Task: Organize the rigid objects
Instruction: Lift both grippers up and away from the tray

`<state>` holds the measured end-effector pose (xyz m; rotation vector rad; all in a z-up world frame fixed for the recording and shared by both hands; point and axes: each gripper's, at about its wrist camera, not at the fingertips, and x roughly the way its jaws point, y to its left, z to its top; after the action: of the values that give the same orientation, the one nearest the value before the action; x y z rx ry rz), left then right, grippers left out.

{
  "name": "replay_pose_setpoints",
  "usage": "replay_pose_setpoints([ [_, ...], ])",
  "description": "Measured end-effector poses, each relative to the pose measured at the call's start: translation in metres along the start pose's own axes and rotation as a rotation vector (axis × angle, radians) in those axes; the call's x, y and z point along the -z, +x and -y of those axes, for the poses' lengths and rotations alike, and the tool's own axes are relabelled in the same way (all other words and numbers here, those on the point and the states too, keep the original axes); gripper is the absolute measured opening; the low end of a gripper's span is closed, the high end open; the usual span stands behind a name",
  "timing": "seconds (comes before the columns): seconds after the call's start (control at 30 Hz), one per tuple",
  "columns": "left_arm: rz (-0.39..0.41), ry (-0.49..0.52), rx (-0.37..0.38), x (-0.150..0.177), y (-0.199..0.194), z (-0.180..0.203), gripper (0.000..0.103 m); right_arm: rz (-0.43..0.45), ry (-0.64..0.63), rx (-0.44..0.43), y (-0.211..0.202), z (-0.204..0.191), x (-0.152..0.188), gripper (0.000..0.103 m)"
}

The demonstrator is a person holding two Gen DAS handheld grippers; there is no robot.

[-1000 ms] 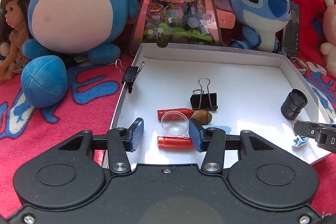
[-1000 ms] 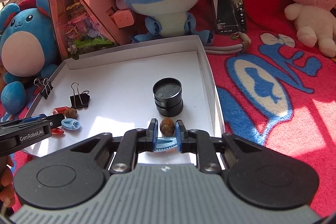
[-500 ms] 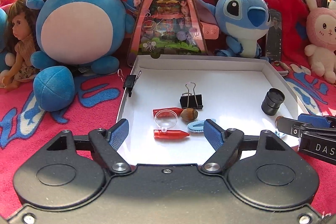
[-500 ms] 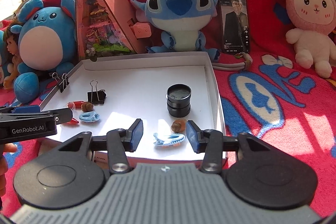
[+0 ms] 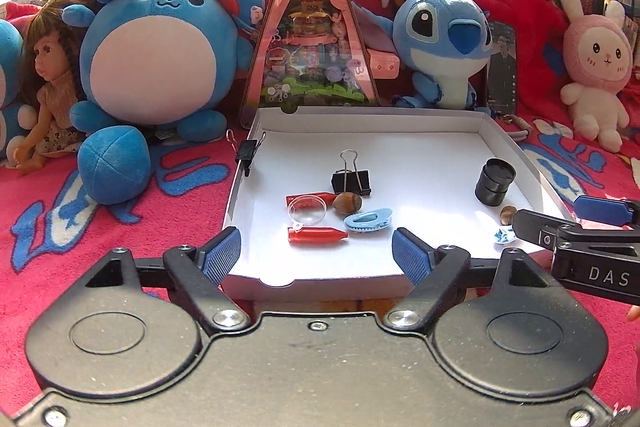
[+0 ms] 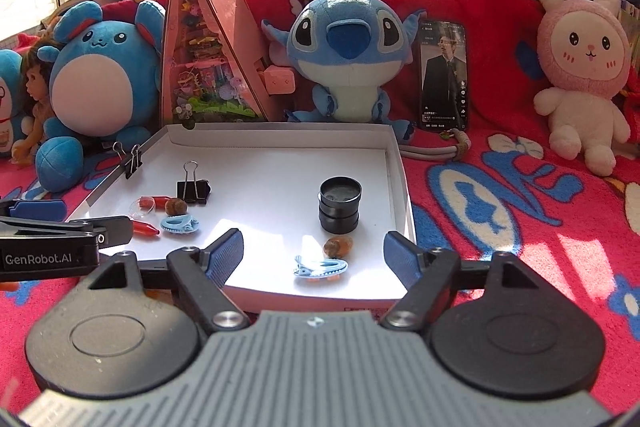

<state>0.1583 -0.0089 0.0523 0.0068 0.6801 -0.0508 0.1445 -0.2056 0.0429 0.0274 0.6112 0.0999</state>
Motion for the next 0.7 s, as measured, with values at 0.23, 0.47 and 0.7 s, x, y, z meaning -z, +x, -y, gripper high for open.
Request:
replay_pose_setpoints([
  [0.23, 0.012, 0.000, 0.009, 0.014, -0.018, -0.002, 0.083, 0.009, 0.022, -0.012, -0.017, 0.005, 0.009, 0.089],
  [0.47, 0.009, -0.004, 0.013, 0.034, -0.027, -0.003, 0.083, 0.022, -0.005, -0.017, -0.031, 0.001, 0.026, 0.092],
  [0.7, 0.022, 0.005, -0.007, 0.051, -0.032, -0.001, 0.084, 0.023, -0.028, -0.010, -0.037, -0.004, 0.043, 0.096],
])
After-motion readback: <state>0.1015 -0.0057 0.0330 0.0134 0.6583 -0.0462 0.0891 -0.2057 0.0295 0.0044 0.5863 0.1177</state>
